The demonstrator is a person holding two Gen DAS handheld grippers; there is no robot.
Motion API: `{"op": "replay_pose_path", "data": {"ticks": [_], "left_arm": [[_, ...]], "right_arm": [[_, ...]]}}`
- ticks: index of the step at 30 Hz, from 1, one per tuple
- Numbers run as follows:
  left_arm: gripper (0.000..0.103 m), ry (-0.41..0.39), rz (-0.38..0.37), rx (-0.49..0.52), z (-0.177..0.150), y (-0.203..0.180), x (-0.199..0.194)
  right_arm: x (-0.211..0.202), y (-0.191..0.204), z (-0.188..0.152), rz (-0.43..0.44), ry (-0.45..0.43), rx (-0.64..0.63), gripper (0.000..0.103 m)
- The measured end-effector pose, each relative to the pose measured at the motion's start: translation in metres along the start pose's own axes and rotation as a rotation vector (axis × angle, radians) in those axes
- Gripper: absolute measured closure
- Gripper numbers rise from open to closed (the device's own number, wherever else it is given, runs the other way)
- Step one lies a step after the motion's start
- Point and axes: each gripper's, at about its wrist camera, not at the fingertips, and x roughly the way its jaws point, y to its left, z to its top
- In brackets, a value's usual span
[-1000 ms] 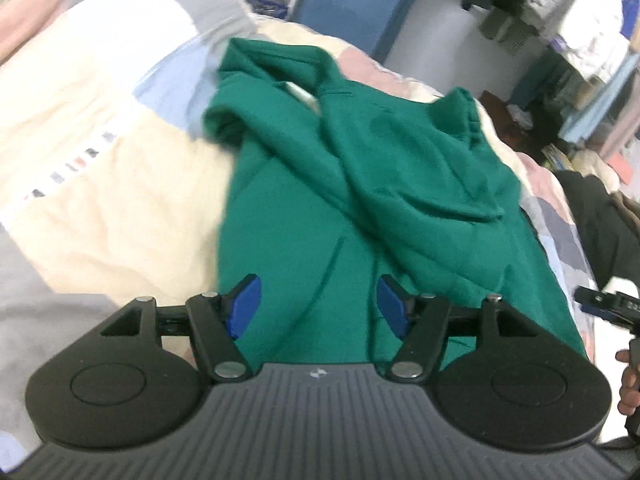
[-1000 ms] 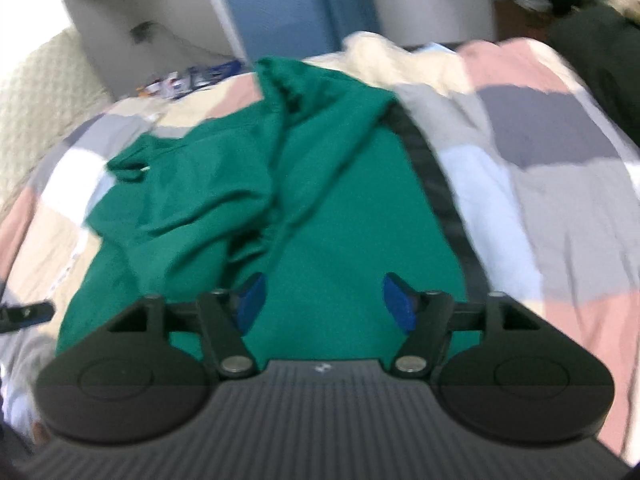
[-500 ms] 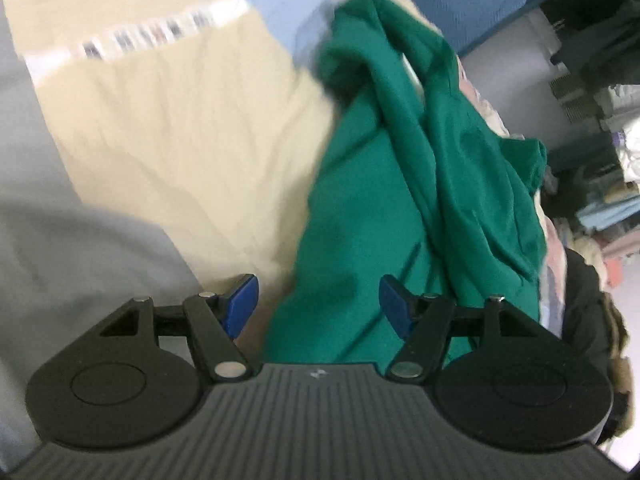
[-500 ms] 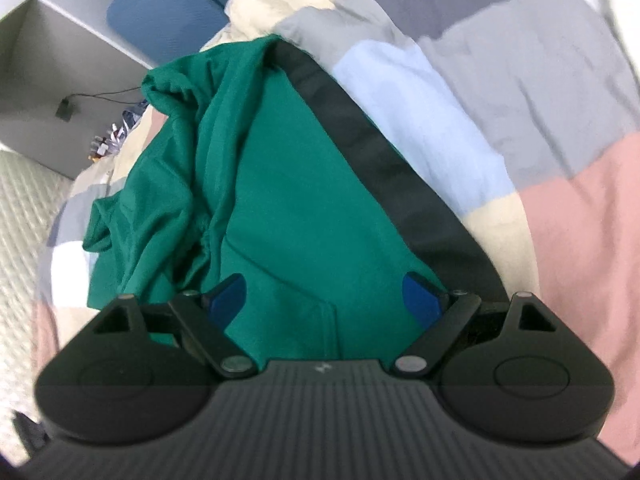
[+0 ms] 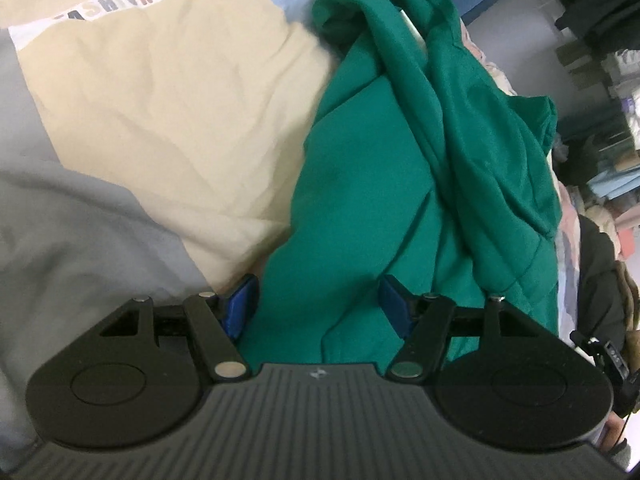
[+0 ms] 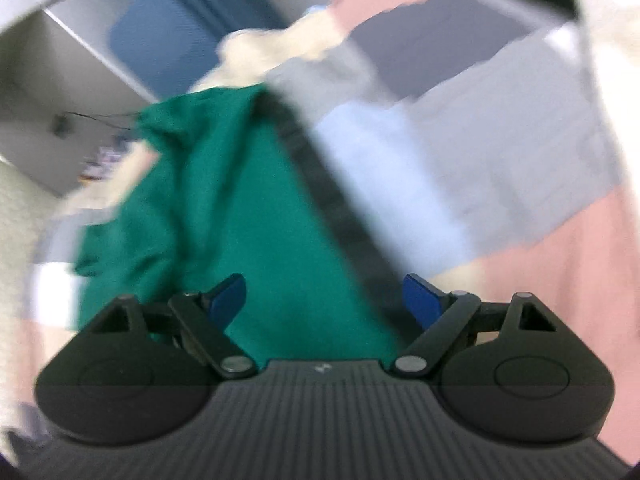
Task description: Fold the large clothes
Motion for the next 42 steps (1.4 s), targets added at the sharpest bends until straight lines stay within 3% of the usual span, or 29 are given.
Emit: {"op": "replay_pose_path", "data": {"ticks": [2, 5, 9, 12, 19, 21, 23, 26, 29, 31, 34, 37, 40, 42], "left_arm": [[0.031, 0.0, 0.004, -0.003, 0.0, 0.0, 0.001], [0.03, 0.008, -0.026, -0.039, 0.0, 0.005, 0.001], [0.028, 0.024, -0.13, -0.129, 0.001, 0.016, 0.0], [0.028, 0.021, -0.179, -0.107, -0.001, 0.009, -0.003], [0.028, 0.018, -0.342, -0.086, -0.005, -0.004, -0.014], [0.028, 0.005, -0.339, -0.086, -0.005, -0.005, -0.016], [0.028, 0.0, -0.291, -0.077, -0.007, -0.007, -0.016], [0.028, 0.036, -0.193, -0.071, -0.008, -0.005, -0.005], [0.028, 0.061, -0.128, -0.069, -0.009, -0.005, 0.005], [0.028, 0.062, -0.12, -0.061, -0.01, -0.009, 0.006], [0.028, 0.067, -0.17, -0.047, -0.009, -0.01, 0.005], [0.028, 0.052, -0.263, -0.046, -0.01, -0.01, -0.002], [0.028, 0.045, -0.369, -0.037, -0.011, -0.016, -0.009], [0.028, 0.054, -0.355, -0.017, -0.012, -0.022, -0.008]], "right_arm": [[0.006, -0.011, 0.005, -0.086, -0.005, -0.013, 0.016], [0.018, -0.032, 0.005, -0.041, 0.051, 0.08, 0.014], [0.017, -0.027, -0.001, 0.006, 0.068, 0.075, 0.013], [0.012, -0.026, -0.004, 0.037, 0.077, 0.087, 0.013], [0.011, -0.01, -0.018, 0.21, 0.17, 0.072, 0.014], [0.009, -0.003, -0.018, 0.275, 0.168, 0.062, 0.014], [0.007, 0.001, -0.019, 0.343, 0.164, 0.061, 0.014], [0.007, 0.009, -0.022, 0.264, 0.164, -0.002, 0.014], [0.017, 0.011, -0.026, 0.093, 0.195, -0.056, 0.015], [0.024, 0.013, -0.027, 0.014, 0.207, -0.109, 0.014], [0.032, 0.016, -0.031, 0.001, 0.222, -0.142, 0.013], [0.03, 0.017, -0.03, 0.057, 0.219, -0.135, 0.013], [0.022, 0.012, -0.029, 0.2, 0.219, -0.089, 0.013], [0.016, 0.014, -0.028, 0.261, 0.203, -0.084, 0.013]]}}
